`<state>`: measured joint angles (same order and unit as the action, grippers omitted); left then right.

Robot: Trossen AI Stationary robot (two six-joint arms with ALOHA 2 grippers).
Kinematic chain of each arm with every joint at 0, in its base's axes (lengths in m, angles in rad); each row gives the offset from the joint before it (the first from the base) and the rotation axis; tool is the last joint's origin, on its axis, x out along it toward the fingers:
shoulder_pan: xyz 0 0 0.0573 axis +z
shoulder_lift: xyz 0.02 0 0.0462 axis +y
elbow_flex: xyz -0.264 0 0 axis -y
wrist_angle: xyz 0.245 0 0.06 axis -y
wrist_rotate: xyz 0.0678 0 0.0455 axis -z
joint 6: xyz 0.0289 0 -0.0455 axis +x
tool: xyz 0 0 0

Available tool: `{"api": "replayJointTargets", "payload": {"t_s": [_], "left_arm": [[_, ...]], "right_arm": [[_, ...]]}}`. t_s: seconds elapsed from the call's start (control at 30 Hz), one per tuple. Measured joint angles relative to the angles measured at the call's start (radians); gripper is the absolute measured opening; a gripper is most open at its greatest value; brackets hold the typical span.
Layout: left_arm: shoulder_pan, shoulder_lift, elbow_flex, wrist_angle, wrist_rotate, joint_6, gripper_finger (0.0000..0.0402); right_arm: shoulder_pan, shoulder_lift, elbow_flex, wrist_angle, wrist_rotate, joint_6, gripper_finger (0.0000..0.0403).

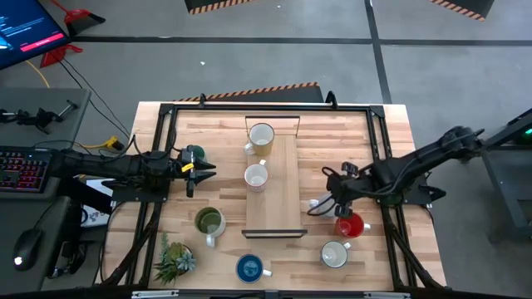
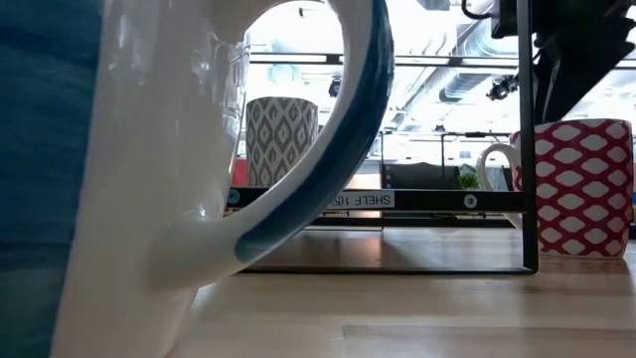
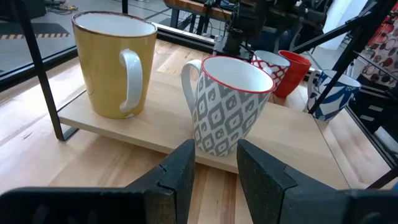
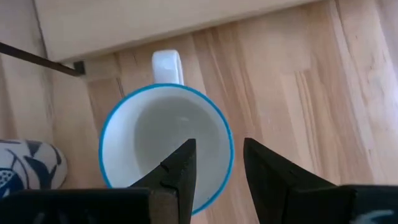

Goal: Place coffee mugs
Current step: Put the white and red patterned mug on the shelf

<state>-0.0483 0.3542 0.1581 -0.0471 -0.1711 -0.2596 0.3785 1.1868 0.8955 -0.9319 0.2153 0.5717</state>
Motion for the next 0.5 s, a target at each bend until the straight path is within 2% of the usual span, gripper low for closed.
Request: {"api": "replayJointTargets", "payload": {"t_s": [0.5], "left_arm": [[0.000,0.000,0.000,0.000,0.003,0.001,0.0110]], "right_arm": [[0.011,0.140,0.000,0.039,0.028,0.053,0.0112]]}}
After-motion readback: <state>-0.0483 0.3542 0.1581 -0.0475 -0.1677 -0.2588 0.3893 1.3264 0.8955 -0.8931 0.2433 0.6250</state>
